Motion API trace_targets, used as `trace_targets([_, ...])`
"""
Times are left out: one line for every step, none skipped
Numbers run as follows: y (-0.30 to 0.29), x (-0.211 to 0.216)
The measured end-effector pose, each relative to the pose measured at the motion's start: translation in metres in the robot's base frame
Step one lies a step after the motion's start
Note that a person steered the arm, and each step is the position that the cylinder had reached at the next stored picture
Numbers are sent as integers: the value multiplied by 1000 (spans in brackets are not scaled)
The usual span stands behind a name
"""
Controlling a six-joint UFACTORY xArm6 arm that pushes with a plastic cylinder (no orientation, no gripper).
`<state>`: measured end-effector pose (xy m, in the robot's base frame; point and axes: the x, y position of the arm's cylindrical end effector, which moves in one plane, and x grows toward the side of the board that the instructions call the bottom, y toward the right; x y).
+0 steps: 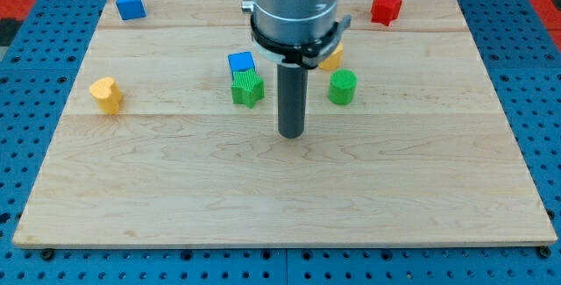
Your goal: Move the blue cube into the left side of the green star
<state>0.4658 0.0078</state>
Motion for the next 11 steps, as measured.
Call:
trace_targets([0,-22])
trace_targets([0,-25])
trace_targets([0,-74])
trace_targets([-26,-109])
trace_targets([-84,-120])
trace_targets([-118,-145])
trace_targets([-125,-120])
trace_targets([-132,-80])
trace_targets([-128,-56])
trace_targets([-115,-56])
trace_targets([-112,-55])
